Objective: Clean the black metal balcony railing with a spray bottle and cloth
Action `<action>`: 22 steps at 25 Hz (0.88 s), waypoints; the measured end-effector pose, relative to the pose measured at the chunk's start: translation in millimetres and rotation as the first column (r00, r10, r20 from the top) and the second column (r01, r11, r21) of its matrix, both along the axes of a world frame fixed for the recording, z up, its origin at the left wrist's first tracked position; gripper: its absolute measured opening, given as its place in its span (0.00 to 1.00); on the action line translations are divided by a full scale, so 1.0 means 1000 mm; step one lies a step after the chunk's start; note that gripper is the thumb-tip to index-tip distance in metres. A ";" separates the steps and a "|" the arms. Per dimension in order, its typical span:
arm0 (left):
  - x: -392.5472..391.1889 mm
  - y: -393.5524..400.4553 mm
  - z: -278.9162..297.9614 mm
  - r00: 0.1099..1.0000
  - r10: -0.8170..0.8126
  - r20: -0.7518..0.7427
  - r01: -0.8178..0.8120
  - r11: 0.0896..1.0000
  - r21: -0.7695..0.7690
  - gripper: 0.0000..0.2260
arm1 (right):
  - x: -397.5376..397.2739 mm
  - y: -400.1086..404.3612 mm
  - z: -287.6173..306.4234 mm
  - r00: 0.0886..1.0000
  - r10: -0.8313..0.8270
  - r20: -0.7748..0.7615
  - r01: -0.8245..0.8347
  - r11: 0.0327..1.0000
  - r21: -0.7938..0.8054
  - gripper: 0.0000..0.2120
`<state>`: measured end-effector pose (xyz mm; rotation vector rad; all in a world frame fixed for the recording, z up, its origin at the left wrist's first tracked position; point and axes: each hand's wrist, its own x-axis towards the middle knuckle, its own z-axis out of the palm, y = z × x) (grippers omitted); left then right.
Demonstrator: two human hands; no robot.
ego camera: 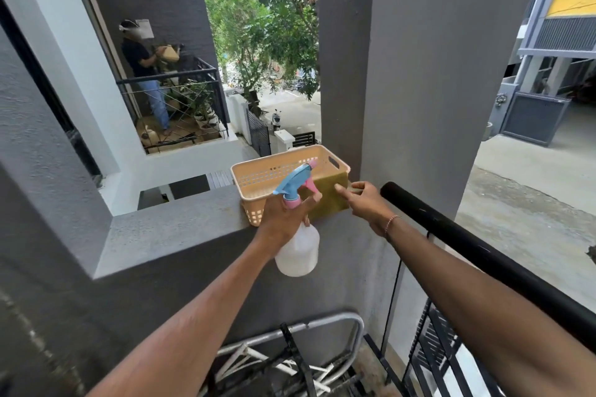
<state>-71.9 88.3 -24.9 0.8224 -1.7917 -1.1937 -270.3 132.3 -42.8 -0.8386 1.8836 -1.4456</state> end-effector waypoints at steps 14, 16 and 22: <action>0.008 0.001 -0.014 0.981 0.089 -0.174 -0.058 0.982 0.178 0.11 | 0.003 -0.017 -0.015 1.000 -0.024 -0.002 0.024 0.993 -0.115 0.31; 0.007 0.002 -0.018 0.983 0.093 -0.158 -0.062 0.980 0.191 0.10 | 0.011 -0.016 -0.009 0.996 0.061 0.066 -0.050 0.986 -0.161 0.25; 0.010 0.012 -0.021 0.971 0.142 -0.190 -0.111 0.980 0.164 0.07 | 0.015 -0.017 0.023 0.956 0.141 0.256 -0.058 0.950 -0.306 0.17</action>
